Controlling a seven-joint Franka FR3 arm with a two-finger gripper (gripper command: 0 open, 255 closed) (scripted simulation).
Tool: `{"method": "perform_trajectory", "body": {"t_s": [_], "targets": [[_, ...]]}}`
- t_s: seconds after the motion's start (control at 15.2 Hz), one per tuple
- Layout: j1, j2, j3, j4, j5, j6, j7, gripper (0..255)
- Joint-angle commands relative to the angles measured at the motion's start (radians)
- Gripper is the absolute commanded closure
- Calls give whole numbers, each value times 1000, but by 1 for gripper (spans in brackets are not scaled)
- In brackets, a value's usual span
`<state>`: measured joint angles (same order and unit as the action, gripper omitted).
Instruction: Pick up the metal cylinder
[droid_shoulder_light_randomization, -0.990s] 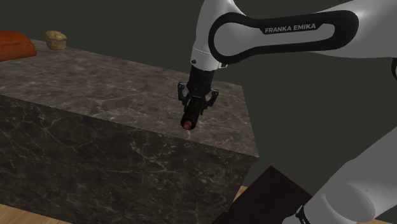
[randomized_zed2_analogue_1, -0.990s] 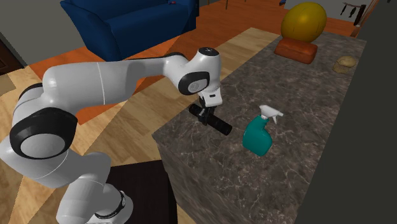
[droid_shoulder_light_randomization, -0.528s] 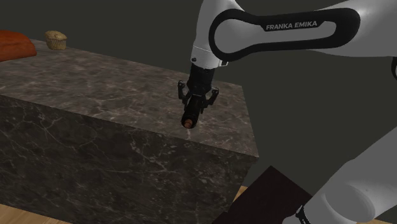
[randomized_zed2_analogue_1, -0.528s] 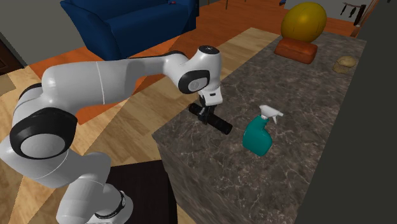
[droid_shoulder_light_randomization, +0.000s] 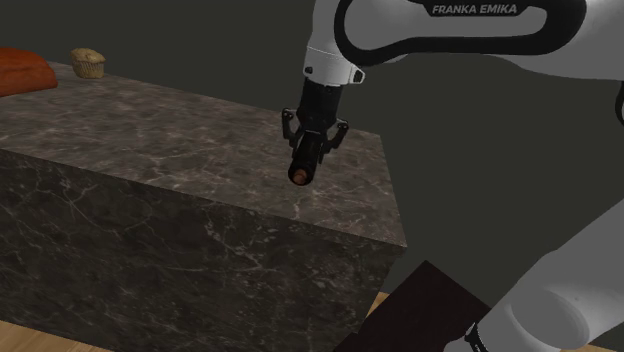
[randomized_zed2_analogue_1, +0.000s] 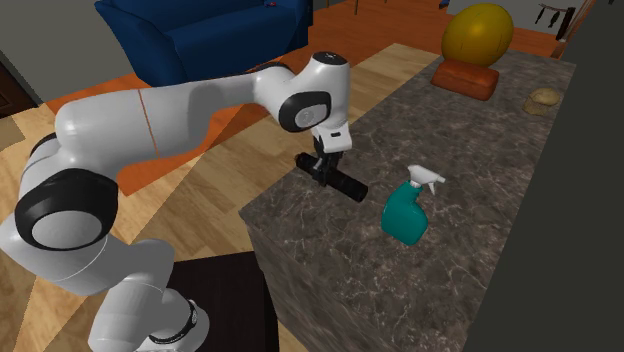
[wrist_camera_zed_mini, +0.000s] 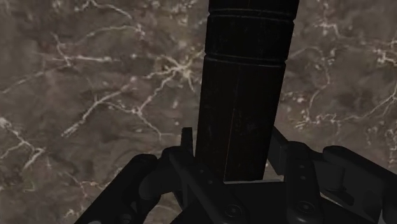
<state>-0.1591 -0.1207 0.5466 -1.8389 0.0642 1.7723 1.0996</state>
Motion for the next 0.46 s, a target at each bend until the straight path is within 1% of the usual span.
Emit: {"method": "perform_trajectory", "body": {"t_s": [0.0,0.26,0.4], "targets": [[-1,2,0,30,-1,-29,1,255],[-1,10,0,92,-6,-83,5,255],[-1,10,0,94,-6,-86,5,255]]}}
